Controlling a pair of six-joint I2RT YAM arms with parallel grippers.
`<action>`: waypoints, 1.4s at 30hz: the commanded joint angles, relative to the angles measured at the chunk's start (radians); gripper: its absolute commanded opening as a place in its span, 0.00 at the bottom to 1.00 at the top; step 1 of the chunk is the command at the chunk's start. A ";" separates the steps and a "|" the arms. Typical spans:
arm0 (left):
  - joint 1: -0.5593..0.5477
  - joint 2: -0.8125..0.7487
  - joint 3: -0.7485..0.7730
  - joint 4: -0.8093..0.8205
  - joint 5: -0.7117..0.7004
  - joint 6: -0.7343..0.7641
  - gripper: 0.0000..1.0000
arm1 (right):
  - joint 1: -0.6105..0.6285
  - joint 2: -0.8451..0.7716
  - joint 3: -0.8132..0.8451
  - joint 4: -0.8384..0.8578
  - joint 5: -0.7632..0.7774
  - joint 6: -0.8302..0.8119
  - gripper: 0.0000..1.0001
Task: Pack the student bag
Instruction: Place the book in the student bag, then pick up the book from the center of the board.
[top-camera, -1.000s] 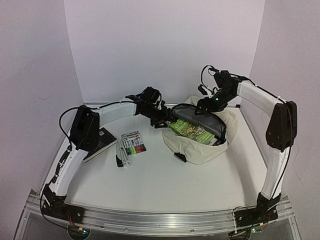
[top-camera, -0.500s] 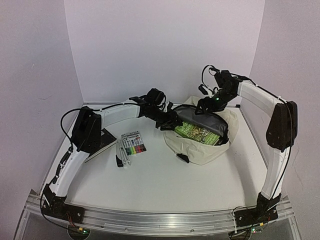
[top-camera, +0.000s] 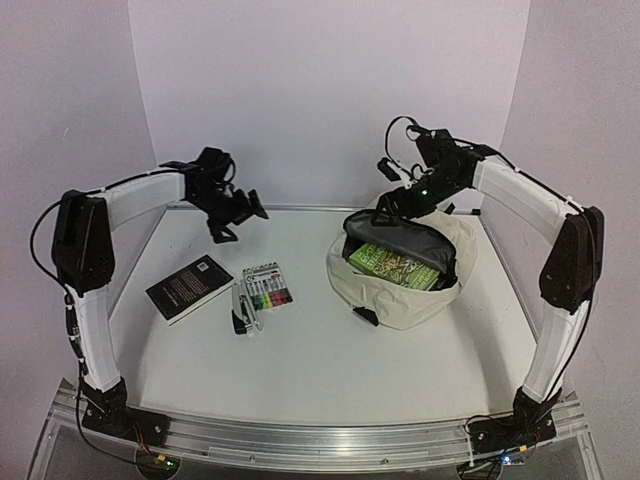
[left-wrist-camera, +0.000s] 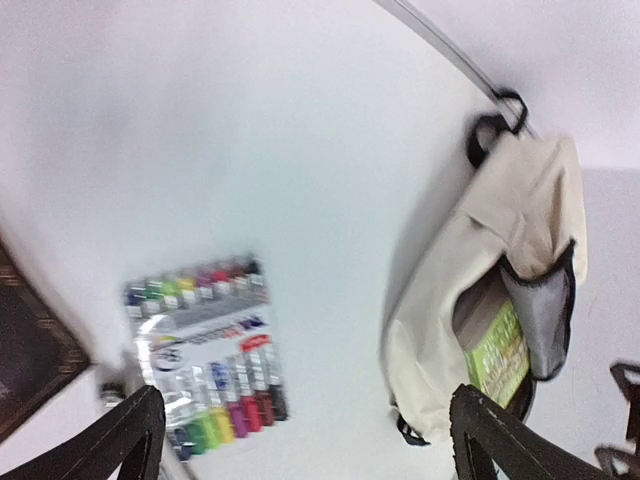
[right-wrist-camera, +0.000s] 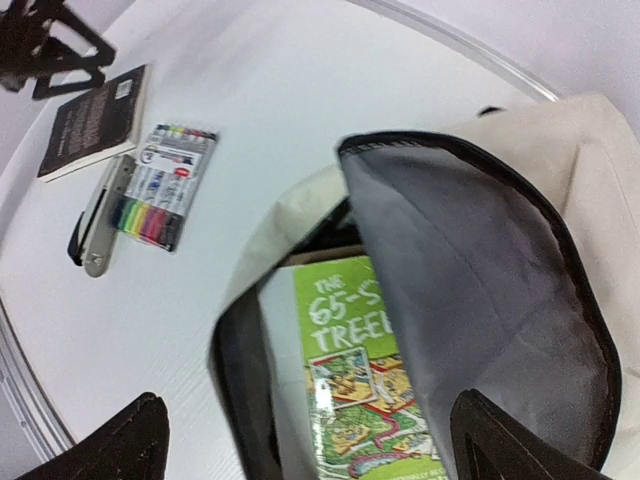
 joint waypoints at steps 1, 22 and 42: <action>0.086 -0.074 -0.101 -0.174 -0.099 0.010 1.00 | 0.114 -0.078 -0.035 0.059 0.010 -0.036 0.98; 0.376 0.141 -0.035 -0.242 -0.204 0.207 1.00 | 0.489 0.247 0.171 0.159 -0.160 0.074 0.91; 0.174 -0.192 -0.477 -0.052 0.001 0.080 0.75 | 0.613 0.479 0.312 0.293 -0.232 0.318 0.90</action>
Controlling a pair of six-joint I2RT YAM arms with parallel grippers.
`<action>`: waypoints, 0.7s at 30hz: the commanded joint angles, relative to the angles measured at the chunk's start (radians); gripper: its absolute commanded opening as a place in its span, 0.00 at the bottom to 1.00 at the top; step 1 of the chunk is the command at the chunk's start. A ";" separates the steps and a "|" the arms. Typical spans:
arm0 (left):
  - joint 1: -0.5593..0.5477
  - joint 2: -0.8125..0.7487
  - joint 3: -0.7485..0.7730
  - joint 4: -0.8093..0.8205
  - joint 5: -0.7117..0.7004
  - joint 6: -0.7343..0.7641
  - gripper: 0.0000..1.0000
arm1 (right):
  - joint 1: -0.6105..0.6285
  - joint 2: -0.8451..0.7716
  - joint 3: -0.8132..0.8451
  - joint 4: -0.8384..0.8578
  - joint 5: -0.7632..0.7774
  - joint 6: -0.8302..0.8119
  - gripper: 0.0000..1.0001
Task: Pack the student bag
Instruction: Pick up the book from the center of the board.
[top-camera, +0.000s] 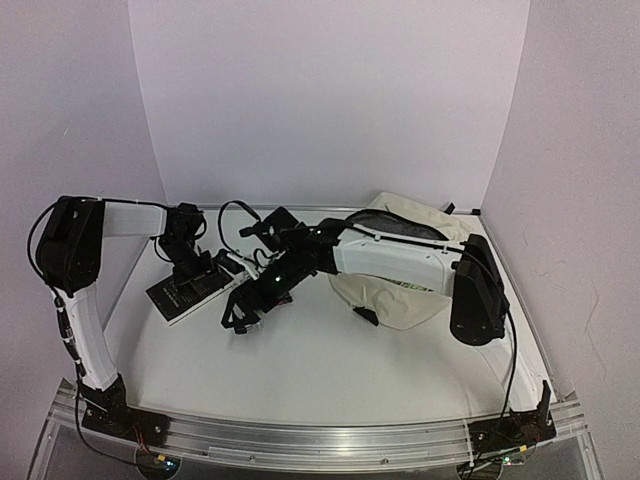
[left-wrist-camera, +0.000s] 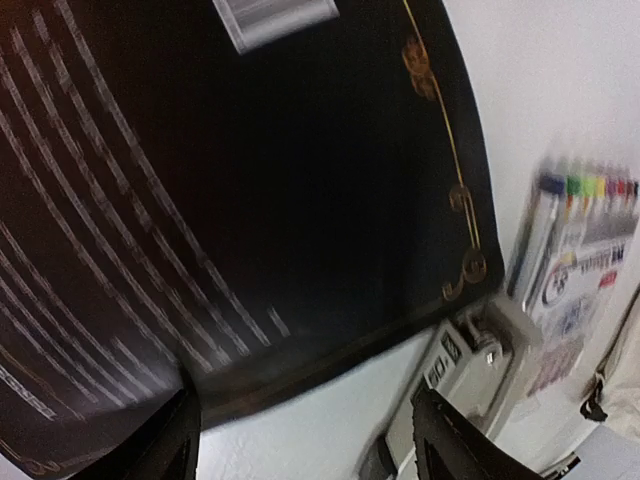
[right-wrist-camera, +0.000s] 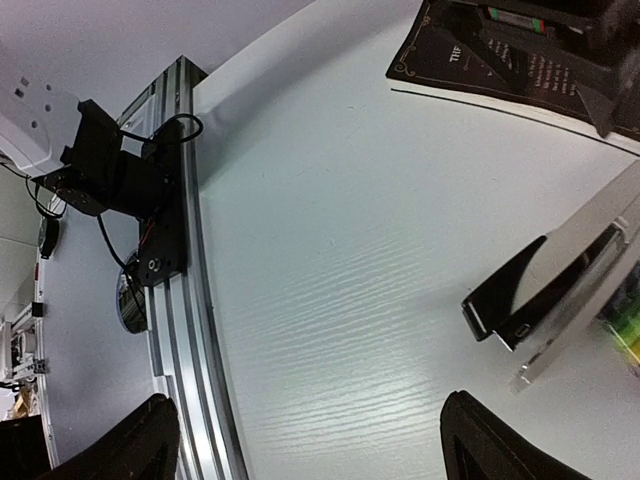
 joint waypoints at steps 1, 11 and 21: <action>0.020 -0.137 -0.030 0.008 0.027 -0.069 0.78 | 0.012 0.048 0.047 0.068 0.009 0.076 0.91; 0.187 0.098 0.256 -0.028 -0.070 -0.031 0.90 | 0.072 0.123 0.117 0.100 0.185 0.060 0.97; 0.209 0.275 0.425 -0.070 -0.046 0.040 0.90 | 0.096 0.251 0.165 0.107 0.274 0.096 0.98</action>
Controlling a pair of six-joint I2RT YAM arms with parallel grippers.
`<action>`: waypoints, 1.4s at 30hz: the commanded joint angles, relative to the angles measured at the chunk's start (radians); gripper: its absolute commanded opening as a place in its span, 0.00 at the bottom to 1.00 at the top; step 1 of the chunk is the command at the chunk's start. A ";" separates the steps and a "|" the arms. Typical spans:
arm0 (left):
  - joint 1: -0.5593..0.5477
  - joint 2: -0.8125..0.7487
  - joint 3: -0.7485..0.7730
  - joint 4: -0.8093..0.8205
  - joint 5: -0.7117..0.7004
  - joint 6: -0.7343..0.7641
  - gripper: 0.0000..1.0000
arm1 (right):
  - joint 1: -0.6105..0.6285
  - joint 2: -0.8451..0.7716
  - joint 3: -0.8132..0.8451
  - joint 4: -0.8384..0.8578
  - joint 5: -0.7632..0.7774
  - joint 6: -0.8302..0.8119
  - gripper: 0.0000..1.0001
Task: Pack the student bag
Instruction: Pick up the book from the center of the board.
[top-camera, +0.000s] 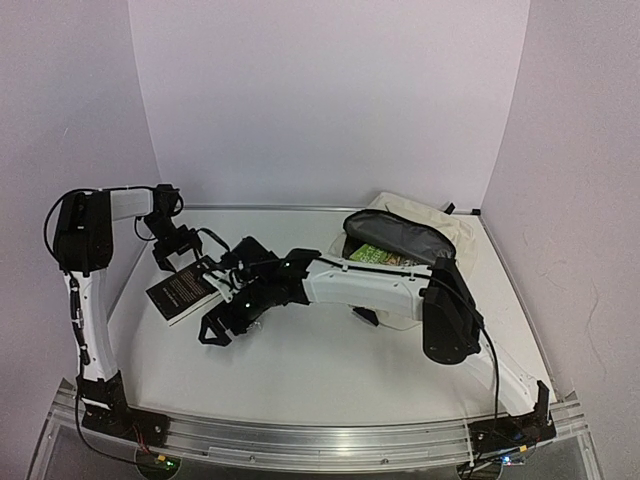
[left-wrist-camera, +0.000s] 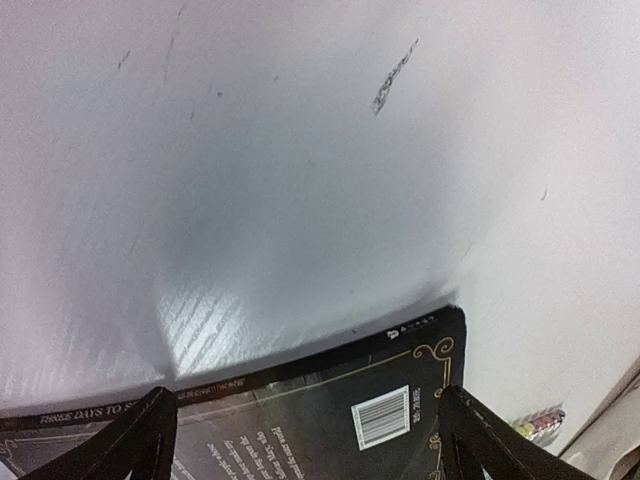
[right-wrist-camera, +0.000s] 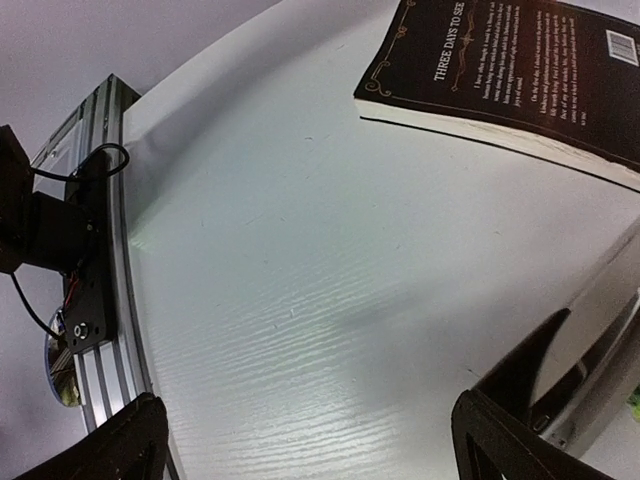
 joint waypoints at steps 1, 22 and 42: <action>0.003 0.011 0.028 -0.023 0.024 0.046 0.90 | -0.014 0.081 0.015 0.012 0.029 0.035 0.98; -0.250 -0.374 -0.572 0.212 0.177 -0.153 0.78 | -0.276 -0.026 -0.236 0.018 -0.214 0.065 0.98; -0.340 -0.229 -0.502 0.313 0.199 -0.226 0.74 | -0.277 0.079 -0.167 0.203 -0.545 0.359 0.67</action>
